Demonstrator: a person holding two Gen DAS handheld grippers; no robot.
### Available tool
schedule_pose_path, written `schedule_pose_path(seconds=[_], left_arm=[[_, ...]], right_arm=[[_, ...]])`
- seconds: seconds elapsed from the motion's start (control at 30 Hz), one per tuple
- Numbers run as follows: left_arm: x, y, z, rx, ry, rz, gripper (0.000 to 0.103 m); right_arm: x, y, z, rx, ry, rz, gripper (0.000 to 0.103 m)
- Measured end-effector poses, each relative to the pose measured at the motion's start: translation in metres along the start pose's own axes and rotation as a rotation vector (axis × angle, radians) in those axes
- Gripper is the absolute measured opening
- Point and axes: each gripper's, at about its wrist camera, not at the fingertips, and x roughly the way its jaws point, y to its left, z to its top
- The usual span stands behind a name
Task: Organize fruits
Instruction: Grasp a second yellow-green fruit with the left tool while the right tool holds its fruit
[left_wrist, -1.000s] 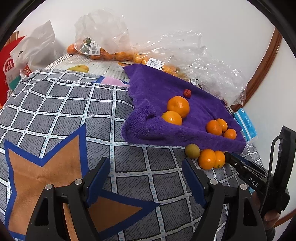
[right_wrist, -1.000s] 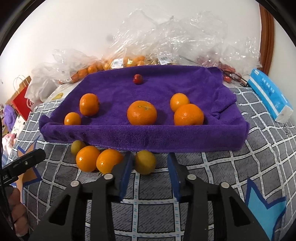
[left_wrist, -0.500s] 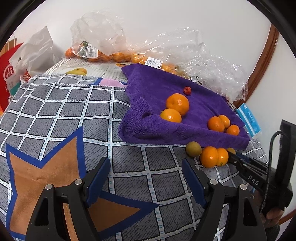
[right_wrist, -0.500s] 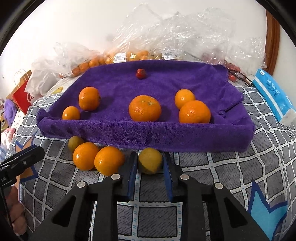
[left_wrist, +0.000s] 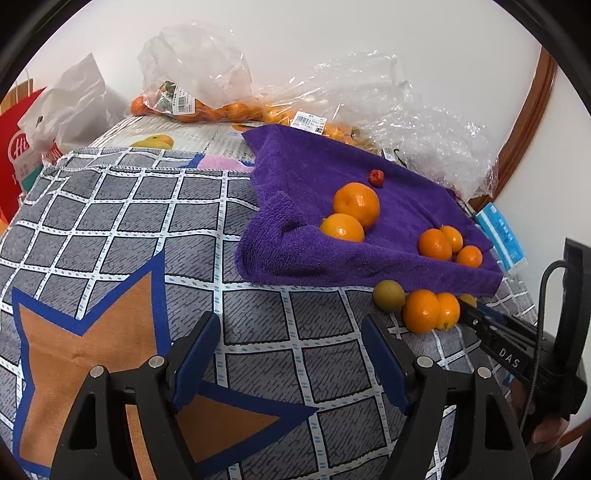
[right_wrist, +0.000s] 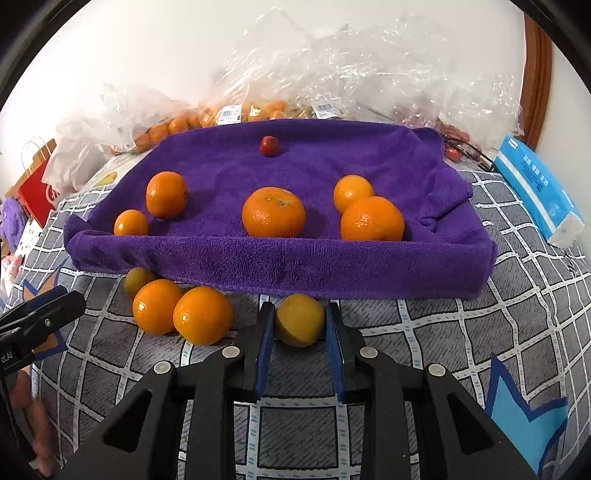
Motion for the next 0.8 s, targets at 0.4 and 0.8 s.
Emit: schedule_pose_path(seconds=[0.4,0.8], left_arm=[[-0.013,-0.014,0.014,0.025,0.061,-0.041,0.07],[0.026,-0.044,0.017,0.148,0.13,-0.059,0.067]], right_arm=[[-0.02,-0.011,-0.005,-0.014,-0.068,-0.01,0.027],[-0.023,-0.023,-0.007,-0.004,-0.091,-0.036,0.027]])
